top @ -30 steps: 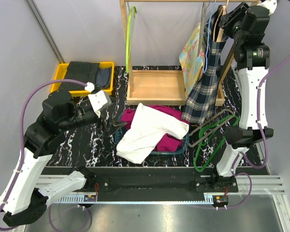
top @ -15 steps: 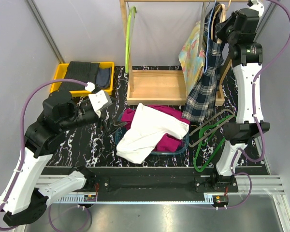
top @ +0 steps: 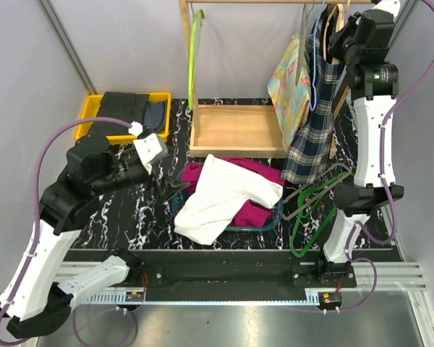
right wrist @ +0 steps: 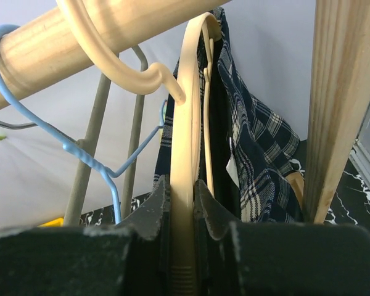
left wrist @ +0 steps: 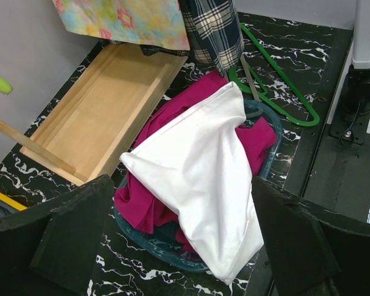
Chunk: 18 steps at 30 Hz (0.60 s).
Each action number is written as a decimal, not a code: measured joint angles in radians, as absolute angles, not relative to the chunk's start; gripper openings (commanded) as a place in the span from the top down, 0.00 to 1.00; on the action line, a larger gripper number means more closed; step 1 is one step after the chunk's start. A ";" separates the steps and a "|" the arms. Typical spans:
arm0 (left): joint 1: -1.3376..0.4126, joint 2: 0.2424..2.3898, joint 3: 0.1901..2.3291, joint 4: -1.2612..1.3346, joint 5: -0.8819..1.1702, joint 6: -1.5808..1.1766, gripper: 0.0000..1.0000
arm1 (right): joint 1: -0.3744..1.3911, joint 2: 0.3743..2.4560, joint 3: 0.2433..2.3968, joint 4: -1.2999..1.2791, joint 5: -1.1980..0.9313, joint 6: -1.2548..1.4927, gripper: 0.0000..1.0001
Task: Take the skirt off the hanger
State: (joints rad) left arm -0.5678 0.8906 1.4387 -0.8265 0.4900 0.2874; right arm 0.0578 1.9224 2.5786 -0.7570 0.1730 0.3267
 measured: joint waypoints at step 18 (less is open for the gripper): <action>-0.547 0.904 1.460 -0.809 0.550 0.227 0.01 | 0.084 1.174 1.839 -0.693 0.099 0.231 1.00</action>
State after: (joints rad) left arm -0.5468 0.9043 1.4605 -0.8085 0.5495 0.2268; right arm 0.0845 1.1736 1.8393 -0.6926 0.0994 0.2314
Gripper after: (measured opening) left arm 0.987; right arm 0.168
